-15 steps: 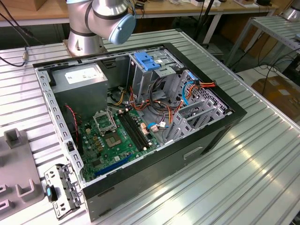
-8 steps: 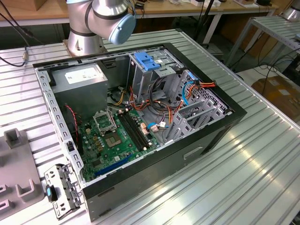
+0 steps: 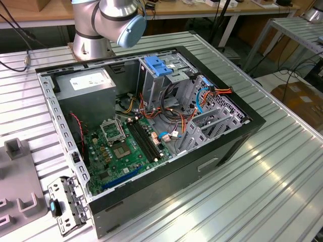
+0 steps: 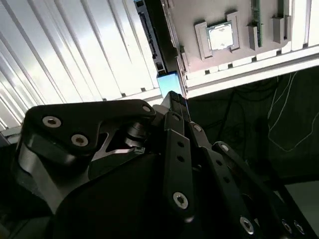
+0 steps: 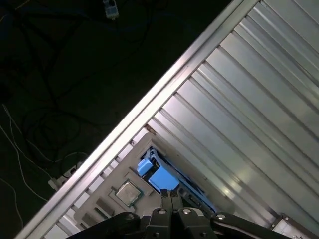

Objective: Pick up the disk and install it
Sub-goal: 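Pick up the disk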

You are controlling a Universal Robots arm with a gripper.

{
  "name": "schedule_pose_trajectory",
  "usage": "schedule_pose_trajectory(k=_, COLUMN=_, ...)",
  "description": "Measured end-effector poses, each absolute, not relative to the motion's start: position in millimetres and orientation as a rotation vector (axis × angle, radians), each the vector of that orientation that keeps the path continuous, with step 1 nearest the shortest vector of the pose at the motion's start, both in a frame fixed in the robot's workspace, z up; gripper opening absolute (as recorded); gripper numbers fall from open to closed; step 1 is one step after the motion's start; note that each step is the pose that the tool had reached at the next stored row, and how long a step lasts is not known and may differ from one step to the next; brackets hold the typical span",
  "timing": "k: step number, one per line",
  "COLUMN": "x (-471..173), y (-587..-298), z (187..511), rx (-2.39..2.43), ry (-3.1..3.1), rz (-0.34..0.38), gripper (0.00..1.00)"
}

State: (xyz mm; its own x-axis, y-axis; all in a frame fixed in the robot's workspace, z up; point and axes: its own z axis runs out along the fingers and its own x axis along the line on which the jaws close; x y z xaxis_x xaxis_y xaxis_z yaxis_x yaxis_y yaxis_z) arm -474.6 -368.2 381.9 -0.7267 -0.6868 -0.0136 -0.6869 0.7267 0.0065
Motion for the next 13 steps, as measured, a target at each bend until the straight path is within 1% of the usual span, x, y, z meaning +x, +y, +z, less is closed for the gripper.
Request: schedule_pose_trajectory(k=13, x=-474.6, y=-368.2, z=380.6, rx=-1.554, ry=2.721, rz=0.018, gripper=0.11)
